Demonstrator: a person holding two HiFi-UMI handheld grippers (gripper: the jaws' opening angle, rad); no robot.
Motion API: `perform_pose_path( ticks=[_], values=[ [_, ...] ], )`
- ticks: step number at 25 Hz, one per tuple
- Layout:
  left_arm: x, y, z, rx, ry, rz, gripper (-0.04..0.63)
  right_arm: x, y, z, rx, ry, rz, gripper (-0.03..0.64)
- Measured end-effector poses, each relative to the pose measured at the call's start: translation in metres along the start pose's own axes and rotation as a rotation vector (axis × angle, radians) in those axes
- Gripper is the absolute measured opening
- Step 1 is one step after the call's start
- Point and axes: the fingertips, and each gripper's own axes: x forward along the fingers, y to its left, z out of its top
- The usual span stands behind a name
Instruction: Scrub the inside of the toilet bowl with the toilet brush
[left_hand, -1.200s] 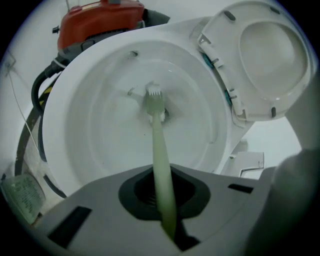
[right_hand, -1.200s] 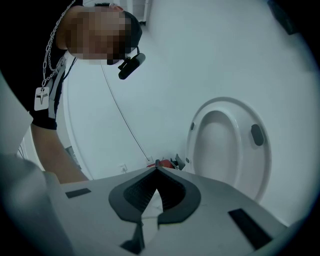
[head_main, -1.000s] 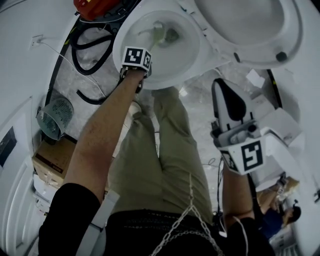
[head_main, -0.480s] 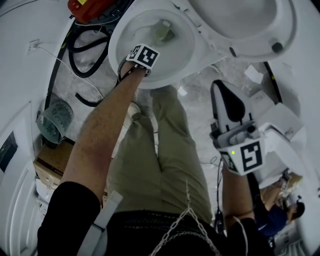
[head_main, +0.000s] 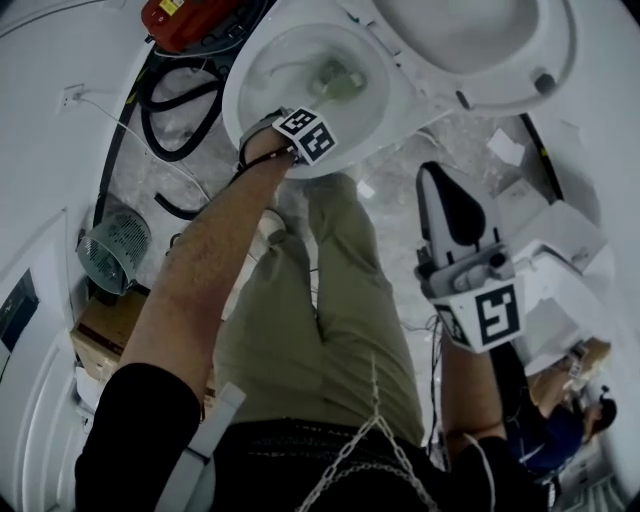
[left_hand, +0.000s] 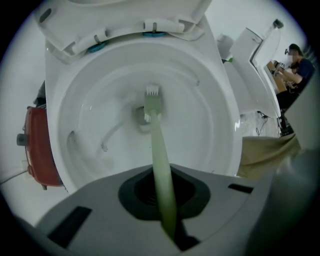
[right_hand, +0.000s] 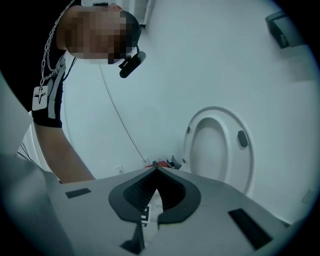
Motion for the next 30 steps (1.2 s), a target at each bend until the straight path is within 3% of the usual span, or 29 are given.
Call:
perform_pose_path(
  ticks=[10, 13, 15, 17, 20, 22, 26, 30],
  values=[
    [-0.004, 0.007, -0.055, 0.151, 0.171, 0.006, 0.000, -0.006, 0.030, 0.012, 0.037, -0.025, -0.041, 0.003],
    [-0.006, 0.019, -0.071, 0.149, 0.205, 0.034, 0.000, -0.012, 0.041, 0.015, 0.028, -0.032, -0.048, 0.003],
    [-0.009, 0.028, -0.079, 0.084, 0.196, 0.031, 0.000, -0.015, 0.051, 0.017, 0.021, -0.040, -0.054, 0.003],
    [-0.016, 0.028, -0.081, -0.051, 0.138, -0.023, 0.000, -0.019, 0.062, 0.018, 0.011, -0.045, -0.057, 0.003],
    [-0.033, 0.020, -0.078, -0.239, -0.018, -0.107, 0.000, -0.026, 0.080, 0.011, -0.006, -0.043, -0.069, 0.003],
    [-0.048, 0.017, -0.083, -0.300, -0.142, -0.124, 0.000, -0.030, 0.095, 0.003, -0.015, -0.039, -0.083, 0.003],
    [-0.100, 0.013, -0.117, -0.400, -0.380, -0.066, 0.000, -0.037, 0.119, -0.009, -0.036, -0.024, -0.127, 0.003],
    [-0.163, -0.005, -0.144, -0.519, -0.643, -0.057, 0.001, -0.046, 0.134, -0.006, -0.051, -0.034, -0.190, 0.003]
  ],
)
